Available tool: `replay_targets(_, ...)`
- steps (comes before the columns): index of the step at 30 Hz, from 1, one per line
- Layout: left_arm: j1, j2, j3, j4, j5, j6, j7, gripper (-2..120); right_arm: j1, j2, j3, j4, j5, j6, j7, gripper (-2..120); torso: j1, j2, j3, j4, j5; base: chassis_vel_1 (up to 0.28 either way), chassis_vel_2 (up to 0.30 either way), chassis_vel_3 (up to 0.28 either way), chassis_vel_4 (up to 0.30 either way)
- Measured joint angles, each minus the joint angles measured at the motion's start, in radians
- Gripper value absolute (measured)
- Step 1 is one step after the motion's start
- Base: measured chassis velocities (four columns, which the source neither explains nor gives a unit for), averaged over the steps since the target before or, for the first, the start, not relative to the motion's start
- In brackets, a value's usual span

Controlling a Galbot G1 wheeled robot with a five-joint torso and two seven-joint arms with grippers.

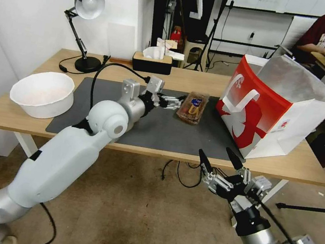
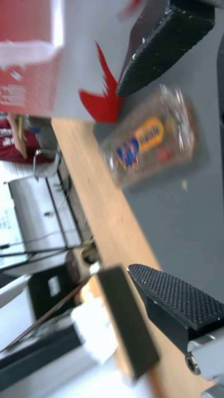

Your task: Close the disposable takeout box, then place it into the delivery bag.

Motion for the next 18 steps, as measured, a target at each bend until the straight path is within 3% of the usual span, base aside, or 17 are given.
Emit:
replay_targets(10,-0.017,0.091,0.038,-0.016,0.225,-0.090,0.060,96,0.040,-0.112,0.017,0.004,0.229,-0.132,0.131,100,0.000,0.000,0.000,-0.0001,0.0000,0.000,0.000,0.000,0.000)
replay_targets(12,-0.031,0.099,0.058,-0.017,0.264,-0.104,0.065,87,0.068,-0.142,0.015,-0.013,0.289,-0.156,0.190,100,0.000,0.000,0.000,-0.0001,0.0001,0.000,0.000,0.000,0.000)
replay_targets(18,-0.089,0.113,0.103,0.012,0.333,-0.143,0.090,77,0.155,-0.194,-0.007,-0.058,0.411,-0.184,0.295,100,0.000,0.000,0.000,0.0001,0.0003,0.000,0.000,0.000,0.000)
